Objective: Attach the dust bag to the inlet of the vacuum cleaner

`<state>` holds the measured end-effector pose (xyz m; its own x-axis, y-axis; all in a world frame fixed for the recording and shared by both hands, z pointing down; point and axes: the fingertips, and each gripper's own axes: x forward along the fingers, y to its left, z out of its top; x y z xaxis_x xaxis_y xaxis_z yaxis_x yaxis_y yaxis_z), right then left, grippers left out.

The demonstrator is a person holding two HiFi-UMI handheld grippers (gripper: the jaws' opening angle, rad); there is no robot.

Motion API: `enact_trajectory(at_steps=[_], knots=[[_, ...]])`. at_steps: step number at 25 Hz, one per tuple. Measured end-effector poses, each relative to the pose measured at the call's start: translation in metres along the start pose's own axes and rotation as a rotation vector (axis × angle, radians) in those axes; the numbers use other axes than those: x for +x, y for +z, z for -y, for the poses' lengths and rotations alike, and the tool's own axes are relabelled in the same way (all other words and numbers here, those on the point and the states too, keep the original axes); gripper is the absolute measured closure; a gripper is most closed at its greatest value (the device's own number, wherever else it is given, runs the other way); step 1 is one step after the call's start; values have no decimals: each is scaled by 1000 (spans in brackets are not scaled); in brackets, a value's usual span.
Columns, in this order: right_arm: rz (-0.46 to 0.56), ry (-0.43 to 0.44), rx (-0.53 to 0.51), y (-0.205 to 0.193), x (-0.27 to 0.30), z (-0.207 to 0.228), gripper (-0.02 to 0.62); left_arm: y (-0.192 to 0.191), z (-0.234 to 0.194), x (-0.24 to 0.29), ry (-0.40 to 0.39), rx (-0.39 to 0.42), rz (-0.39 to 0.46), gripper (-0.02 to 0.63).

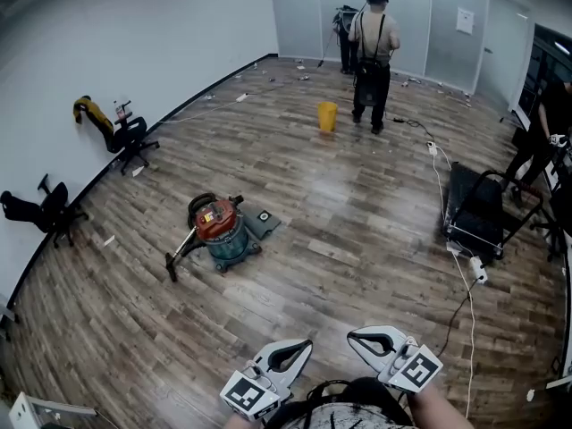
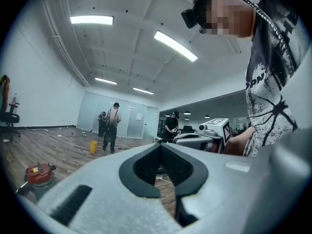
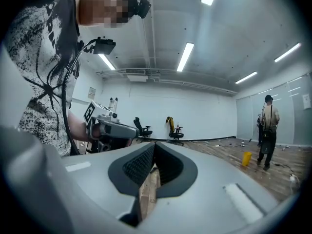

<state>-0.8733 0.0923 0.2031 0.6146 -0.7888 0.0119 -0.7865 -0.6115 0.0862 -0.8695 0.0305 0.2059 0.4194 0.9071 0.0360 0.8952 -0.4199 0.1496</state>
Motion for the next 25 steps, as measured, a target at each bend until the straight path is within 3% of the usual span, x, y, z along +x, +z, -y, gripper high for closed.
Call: enact_trajectory(at_steps=[8,15,23,25], knots=[[-27,-1,-11,-2,7,12,591,-1,-23,9,-15,-26,6,603],[-64,-4,3,-13,16,50,591,-14,-41,30,-24,-69,-32,603],[-18,63,-22,-6,39,112,591,0,-80,70,44,-45,-26,603],[32,100,-42,4,47,126,591,4,-88,85,64,-46,-18,603]])
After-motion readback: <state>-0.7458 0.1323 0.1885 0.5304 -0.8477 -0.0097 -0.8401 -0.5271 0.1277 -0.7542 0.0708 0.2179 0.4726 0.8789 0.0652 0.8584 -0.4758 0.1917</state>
